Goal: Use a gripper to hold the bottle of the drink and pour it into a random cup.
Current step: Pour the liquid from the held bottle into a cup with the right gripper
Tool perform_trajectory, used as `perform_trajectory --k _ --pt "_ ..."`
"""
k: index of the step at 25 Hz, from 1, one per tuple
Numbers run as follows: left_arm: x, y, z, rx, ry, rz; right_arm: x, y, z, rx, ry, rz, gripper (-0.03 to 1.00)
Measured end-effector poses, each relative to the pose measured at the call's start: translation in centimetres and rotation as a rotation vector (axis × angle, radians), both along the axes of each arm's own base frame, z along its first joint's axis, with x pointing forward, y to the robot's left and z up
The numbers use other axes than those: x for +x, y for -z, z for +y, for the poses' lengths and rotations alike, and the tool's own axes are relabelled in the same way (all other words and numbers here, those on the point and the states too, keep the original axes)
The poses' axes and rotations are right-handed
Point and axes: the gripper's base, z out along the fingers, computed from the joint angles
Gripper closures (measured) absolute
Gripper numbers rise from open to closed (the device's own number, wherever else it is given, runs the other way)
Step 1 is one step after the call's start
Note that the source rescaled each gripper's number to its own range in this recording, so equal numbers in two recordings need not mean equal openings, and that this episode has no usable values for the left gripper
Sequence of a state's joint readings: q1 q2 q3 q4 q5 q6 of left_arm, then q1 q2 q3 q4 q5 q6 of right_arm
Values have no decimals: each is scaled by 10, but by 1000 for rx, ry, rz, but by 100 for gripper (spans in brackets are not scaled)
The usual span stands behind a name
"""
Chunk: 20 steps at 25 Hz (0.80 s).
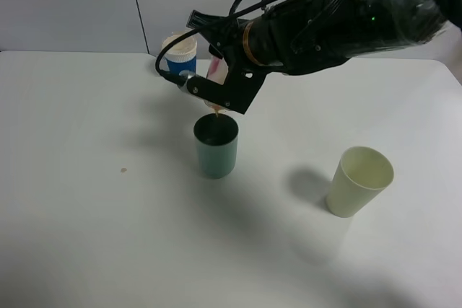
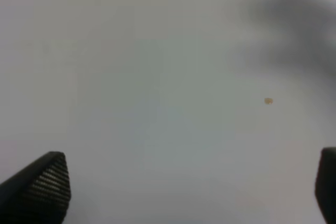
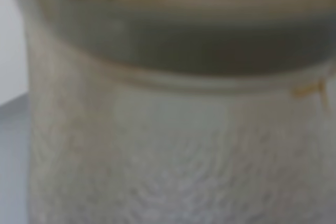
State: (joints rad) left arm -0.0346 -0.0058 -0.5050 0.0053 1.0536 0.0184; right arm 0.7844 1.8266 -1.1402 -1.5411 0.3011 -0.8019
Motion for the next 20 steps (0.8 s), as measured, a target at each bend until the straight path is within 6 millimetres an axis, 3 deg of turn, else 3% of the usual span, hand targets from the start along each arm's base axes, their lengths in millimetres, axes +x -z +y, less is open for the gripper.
perform_trajectory --k 6,20 --pt "0 0 0 0 0 0 -2 -8 10 11 -25 -26 96" --pt "0 0 0 0 0 0 -4 -9 12 -4 -29 -41 96"
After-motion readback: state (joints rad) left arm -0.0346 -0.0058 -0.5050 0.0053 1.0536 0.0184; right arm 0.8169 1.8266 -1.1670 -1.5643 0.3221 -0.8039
